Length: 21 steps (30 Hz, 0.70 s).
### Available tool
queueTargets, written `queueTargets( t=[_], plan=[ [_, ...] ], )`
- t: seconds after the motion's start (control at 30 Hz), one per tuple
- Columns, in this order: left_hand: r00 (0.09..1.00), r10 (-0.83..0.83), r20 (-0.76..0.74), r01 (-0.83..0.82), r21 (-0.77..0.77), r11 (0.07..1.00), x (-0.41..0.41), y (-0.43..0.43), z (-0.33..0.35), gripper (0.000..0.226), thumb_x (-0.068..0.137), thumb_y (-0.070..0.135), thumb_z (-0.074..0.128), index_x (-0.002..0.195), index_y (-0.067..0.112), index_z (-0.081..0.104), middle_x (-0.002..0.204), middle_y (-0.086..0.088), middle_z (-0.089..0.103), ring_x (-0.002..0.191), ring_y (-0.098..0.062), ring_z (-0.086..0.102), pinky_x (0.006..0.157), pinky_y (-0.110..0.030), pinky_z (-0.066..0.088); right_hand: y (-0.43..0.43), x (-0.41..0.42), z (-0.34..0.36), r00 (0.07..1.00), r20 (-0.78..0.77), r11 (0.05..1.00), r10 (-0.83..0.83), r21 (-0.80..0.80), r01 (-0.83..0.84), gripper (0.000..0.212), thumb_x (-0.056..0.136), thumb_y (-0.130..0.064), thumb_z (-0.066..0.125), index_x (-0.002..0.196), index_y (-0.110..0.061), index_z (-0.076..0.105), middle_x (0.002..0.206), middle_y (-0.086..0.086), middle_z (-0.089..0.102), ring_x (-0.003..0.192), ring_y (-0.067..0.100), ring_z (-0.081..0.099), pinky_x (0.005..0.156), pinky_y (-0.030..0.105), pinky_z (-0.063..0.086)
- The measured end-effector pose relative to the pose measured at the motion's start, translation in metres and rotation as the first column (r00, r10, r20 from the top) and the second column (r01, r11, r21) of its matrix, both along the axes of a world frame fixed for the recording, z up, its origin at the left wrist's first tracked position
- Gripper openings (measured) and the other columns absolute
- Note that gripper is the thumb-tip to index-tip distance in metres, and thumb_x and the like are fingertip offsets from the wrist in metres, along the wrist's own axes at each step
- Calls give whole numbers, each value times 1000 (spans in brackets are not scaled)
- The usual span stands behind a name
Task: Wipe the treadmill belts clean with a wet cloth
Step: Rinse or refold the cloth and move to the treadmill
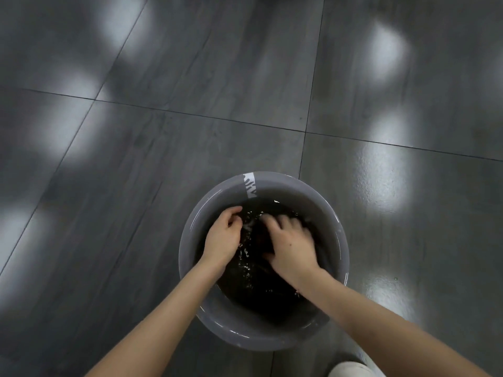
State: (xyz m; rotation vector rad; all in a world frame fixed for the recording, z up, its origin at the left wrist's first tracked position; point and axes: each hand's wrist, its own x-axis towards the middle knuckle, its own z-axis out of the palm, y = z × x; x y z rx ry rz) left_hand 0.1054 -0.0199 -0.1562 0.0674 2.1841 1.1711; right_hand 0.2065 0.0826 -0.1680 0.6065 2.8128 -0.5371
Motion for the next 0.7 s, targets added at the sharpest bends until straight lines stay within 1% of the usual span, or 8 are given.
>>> queueTargets(
  t=[0.1, 0.17, 0.27, 0.33, 0.37, 0.43, 0.53, 0.7],
  plan=[
    [998, -1, 61, 1, -2, 1000, 0, -1, 5, 33, 99, 18, 41, 130, 22, 52, 127, 2, 55, 116, -14, 50, 105, -30, 35, 12, 0, 0, 986, 95, 990, -138, -19, 141, 65, 88, -29, 61, 143, -23, 27, 131, 11, 46, 115, 33, 47, 87, 40, 45],
    [982, 31, 185, -35, 17, 999, 3, -1, 13, 36, 101, 26, 38, 135, 24, 47, 132, 3, 50, 120, -15, 46, 107, -32, 33, 10, -1, 2, 962, 58, 918, -267, -290, 273, 54, 91, -18, 58, 140, -16, 36, 127, 12, 54, 115, 31, 51, 91, 37, 45],
    [859, 163, 485, -219, 60, 974, 10, 1, 26, 42, 99, 49, 33, 133, 29, 47, 125, 4, 53, 119, -22, 49, 99, -44, 38, 6, -3, 21, 796, 151, 364, -585, -828, 425, 31, 95, -6, 53, 125, -12, 54, 117, 11, 64, 106, 22, 61, 88, 32, 50],
    [736, 167, 656, -342, 148, 928, 15, 2, 31, 50, 93, 63, 27, 126, 33, 50, 119, 2, 59, 108, -24, 55, 87, -48, 45, -2, -6, 41, 720, 265, -21, -642, -944, 329, 22, 98, -6, 47, 112, -12, 62, 102, 10, 70, 92, 20, 67, 76, 32, 55],
    [673, 134, 727, -402, 208, 892, 16, 4, 31, 60, 90, 69, 23, 128, 32, 51, 119, 0, 62, 107, -25, 57, 84, -49, 47, -8, -7, 50, 717, 268, -70, -643, -953, 294, 20, 99, -9, 47, 106, -14, 64, 96, 7, 71, 88, 19, 68, 75, 32, 55],
    [571, 123, 812, -522, 244, 817, 20, 5, 34, 76, 83, 78, 24, 126, 25, 58, 118, -8, 66, 104, -29, 62, 81, -47, 49, -21, -4, 60, 758, 110, 124, -643, -962, 245, 15, 97, -24, 51, 95, -23, 65, 89, -2, 71, 87, 14, 67, 80, 31, 54],
    [524, 169, 835, -603, 223, 766, 29, 7, 41, 83, 77, 81, 36, 118, 14, 64, 105, -13, 70, 101, -29, 63, 84, -43, 49, -35, 5, 65, 869, -251, 676, -426, -727, 121, 21, 84, -55, 53, 79, -35, 57, 81, -16, 64, 82, 1, 60, 78, 24, 48],
    [448, 352, 822, -739, 120, 663, 34, 15, 43, 68, 83, 69, 47, 124, 15, 56, 114, -14, 64, 103, -32, 60, 78, -45, 47, -44, 4, 56, 826, -370, 819, -426, -546, 178, 27, 92, -44, 52, 67, -34, 48, 65, -13, 58, 65, -1, 57, 62, 14, 41]
  ],
)
